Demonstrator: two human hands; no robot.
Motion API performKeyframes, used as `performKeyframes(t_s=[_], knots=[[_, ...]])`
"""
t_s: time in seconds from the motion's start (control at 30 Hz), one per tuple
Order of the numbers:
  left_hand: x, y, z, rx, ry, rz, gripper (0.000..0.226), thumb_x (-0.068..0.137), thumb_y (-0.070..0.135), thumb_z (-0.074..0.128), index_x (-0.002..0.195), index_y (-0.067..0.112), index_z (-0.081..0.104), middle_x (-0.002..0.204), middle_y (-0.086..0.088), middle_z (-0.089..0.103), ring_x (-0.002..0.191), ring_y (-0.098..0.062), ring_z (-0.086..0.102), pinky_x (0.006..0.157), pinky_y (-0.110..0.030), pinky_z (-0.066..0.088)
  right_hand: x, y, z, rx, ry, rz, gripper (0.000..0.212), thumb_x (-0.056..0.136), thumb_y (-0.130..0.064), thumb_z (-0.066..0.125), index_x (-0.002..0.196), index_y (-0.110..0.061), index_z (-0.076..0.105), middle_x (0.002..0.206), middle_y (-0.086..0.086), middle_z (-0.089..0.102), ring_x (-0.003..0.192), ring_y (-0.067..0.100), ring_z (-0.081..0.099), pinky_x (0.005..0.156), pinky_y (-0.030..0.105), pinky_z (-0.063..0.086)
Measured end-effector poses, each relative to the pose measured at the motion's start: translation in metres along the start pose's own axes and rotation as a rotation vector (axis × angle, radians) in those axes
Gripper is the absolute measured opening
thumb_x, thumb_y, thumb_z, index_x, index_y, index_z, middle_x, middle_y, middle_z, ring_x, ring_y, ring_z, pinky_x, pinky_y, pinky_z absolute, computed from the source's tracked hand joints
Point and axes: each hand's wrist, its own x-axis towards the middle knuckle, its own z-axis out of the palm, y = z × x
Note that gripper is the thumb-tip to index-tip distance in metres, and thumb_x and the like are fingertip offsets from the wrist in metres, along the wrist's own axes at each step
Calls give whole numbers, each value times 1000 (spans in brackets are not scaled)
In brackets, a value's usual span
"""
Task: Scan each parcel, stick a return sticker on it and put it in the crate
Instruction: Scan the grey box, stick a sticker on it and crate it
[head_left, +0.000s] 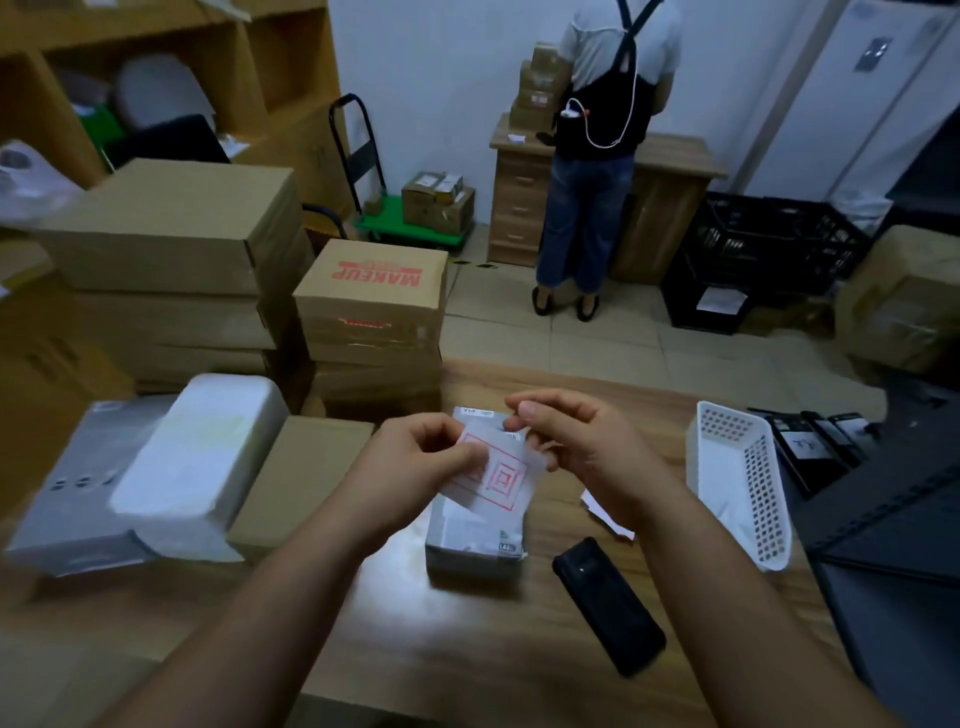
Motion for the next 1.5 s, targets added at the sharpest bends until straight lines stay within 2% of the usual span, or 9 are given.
performKeyframes(t_s=[0.07,0.33,0.47,0.63,1.07,1.2,1.27,1.37,1.5], knots=[[4,3,-6,81,-78,14,13,87,16,70,87,3,69,84,-2,75,81,-13,71,71,-26,55,1,-4,6,-121,-8,30,7,89,-17,67,93,-15,73,84,-1,72,69,10,60,59,23,44],[29,13,-21,38,-47,5,13,90,22,66,87,10,69,83,-2,74,80,-16,70,71,-31,50,3,-3,18,22,-6,115,9,91,-5,61,84,-8,65,65,1,64,57,14,59,52,21,40],[38,20,-25,-65,-42,17,4,87,18,70,86,14,70,81,-4,74,73,-17,70,66,-31,50,0,-5,17,180,-16,116,2,85,-4,66,87,-5,65,73,9,68,57,17,62,49,21,42],[41,32,-27,-57,-54,54,8,89,16,68,94,11,69,82,-3,75,72,-14,72,55,-19,51,-1,-8,9,214,-44,117,22,75,-10,75,92,-1,63,79,15,69,59,19,63,48,21,44],[47,38,-25,-67,-31,-10,9,90,17,66,97,12,68,81,-1,75,73,-16,73,54,-21,51,7,-8,0,136,-98,111,7,86,-4,63,80,-8,65,72,12,64,59,20,63,50,23,41],[48,36,-20,-74,-1,-29,11,89,17,68,101,14,67,84,-1,74,78,-17,72,58,-21,52,11,-9,0,134,-96,100,3,74,-13,65,74,-10,64,68,11,62,56,19,61,48,22,39],[49,32,-17,10,87,58,25,85,18,73,108,22,63,95,3,70,91,-12,68,65,-16,49,12,-9,-1,151,-90,81,2,74,-13,65,73,-11,65,67,11,61,56,18,60,49,22,40],[45,27,-18,419,268,393,32,81,29,76,108,35,62,114,15,53,109,-2,50,81,-14,40,14,-6,-4,147,-73,40,10,87,-7,65,78,-9,65,72,10,62,63,17,60,53,23,42],[37,32,-14,488,-17,438,26,79,53,64,94,33,73,97,21,63,96,1,59,80,-25,51,17,-2,-2,81,-35,-24,10,92,-6,60,84,-7,66,80,5,65,76,14,61,63,25,46]])
